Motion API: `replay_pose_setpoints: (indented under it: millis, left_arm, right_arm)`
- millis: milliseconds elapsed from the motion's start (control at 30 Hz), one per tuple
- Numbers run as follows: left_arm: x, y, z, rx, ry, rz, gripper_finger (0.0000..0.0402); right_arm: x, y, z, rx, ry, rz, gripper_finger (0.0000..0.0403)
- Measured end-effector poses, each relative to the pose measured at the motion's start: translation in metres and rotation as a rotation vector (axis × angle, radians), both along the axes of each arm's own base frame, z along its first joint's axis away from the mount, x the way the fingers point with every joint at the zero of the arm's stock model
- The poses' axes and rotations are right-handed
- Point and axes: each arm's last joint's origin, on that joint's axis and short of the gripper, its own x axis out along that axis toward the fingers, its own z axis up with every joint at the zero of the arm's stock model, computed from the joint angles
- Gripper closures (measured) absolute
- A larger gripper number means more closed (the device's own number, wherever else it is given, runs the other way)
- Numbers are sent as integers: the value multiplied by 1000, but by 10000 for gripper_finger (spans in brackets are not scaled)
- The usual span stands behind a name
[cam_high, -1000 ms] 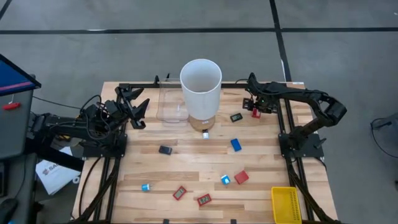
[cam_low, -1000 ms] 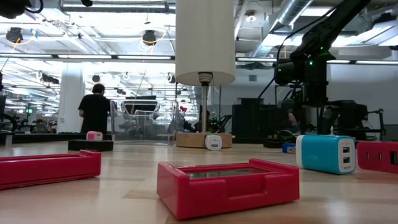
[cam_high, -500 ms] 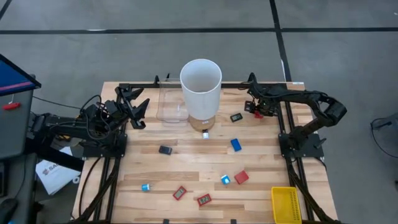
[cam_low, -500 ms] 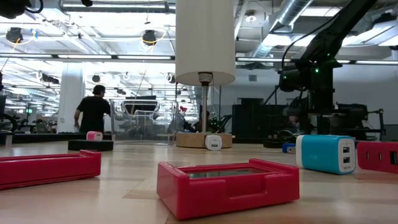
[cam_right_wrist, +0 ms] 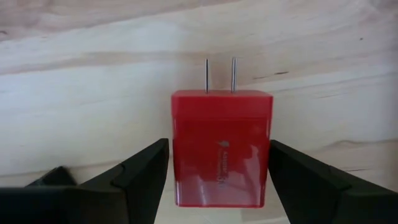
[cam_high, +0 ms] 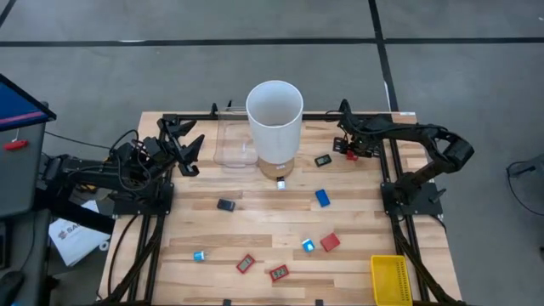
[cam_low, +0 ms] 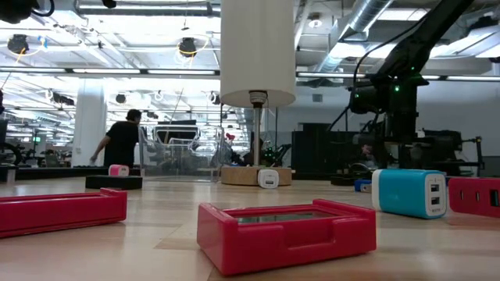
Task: Pick & Place Office items
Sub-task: Put the top red charger adapter into the transparent bin
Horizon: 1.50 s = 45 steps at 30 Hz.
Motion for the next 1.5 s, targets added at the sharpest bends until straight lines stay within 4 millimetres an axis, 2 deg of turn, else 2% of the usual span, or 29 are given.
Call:
replay_pose_setpoints:
  millis: [200, 433, 600, 833, 1000, 1167, 1267, 1367, 1500]
  left_arm:
    - [0, 0, 0, 0, 0, 0, 173]
    - [1, 0, -1, 16, 26, 11, 173]
    - [1, 0, -2, 20, 42, 14, 173]
    - [-3, 0, -4, 30, 83, 36, 173]
    - [-11, 2, -5, 5, 114, 77, 173]
    - [-20, 2, -7, -7, 134, 75, 173]
    - [-23, 2, -8, -16, 148, 69, 173]
    - [-24, 2, -9, -26, 153, 60, 173]
    - [-21, 1, -7, -28, 178, 18, 173]
  right_arm:
    - [-3, -2, 0, 4, 8, -13, 148]
    - [-6, -3, 0, 11, 20, 6, 206]
    - [-5, 1, 0, 27, 45, 58, 206]
    - [4, 21, 0, 78, 107, 149, 187]
    - [15, 43, 1, 96, 154, 225, 204]
    - [29, 76, 1, 102, 175, 289, 194]
    - [34, 101, 5, 107, 178, 323, 183]
    - [37, 130, 14, 84, 146, 359, 191]
    - [38, 172, 30, 37, 2, 387, 205]
